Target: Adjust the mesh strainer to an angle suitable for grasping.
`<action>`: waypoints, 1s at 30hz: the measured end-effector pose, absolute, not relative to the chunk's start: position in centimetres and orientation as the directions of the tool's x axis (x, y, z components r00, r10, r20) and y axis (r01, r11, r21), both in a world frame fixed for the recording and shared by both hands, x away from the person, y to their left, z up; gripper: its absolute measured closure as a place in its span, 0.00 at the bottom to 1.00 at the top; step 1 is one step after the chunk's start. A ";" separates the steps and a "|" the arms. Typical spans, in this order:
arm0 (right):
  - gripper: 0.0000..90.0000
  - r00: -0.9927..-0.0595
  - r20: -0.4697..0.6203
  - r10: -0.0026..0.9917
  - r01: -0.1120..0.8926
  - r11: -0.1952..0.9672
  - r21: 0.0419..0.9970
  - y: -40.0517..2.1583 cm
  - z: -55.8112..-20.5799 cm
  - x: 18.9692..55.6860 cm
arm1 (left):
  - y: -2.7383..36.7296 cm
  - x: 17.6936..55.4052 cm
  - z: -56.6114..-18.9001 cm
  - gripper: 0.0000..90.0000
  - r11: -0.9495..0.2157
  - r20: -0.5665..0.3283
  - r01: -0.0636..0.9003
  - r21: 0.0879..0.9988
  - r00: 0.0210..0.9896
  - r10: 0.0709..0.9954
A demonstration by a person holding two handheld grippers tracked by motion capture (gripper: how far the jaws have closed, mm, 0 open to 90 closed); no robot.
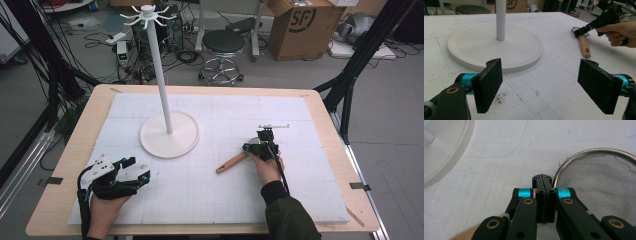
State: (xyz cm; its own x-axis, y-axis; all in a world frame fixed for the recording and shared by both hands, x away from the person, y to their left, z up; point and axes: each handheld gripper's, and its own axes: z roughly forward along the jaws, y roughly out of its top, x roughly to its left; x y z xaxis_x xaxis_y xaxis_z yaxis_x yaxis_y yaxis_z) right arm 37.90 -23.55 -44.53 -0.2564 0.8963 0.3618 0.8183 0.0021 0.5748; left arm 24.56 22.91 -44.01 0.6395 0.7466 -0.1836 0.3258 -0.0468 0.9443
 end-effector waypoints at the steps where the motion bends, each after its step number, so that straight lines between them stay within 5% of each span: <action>1: 1.00 -0.251 0.367 0.895 0.821 -0.004 0.571 -23.8 -44.5 37.7 | 22.9 24.5 -44.0 0.23 -0.047 -0.183 0.325 0.944 0.640 0.746; 12: 1.00 -0.372 0.432 0.822 0.756 -0.001 0.654 -24.0 -43.8 33.7 | 22.9 24.7 -44.0 0.23 -0.045 -0.185 0.326 0.944 0.638 0.748; 30: 1.00 -0.505 0.471 0.724 0.778 0.146 0.610 -19.6 -45.8 29.9 | 22.6 24.7 -44.0 0.23 -0.049 -0.183 0.326 0.944 0.641 0.746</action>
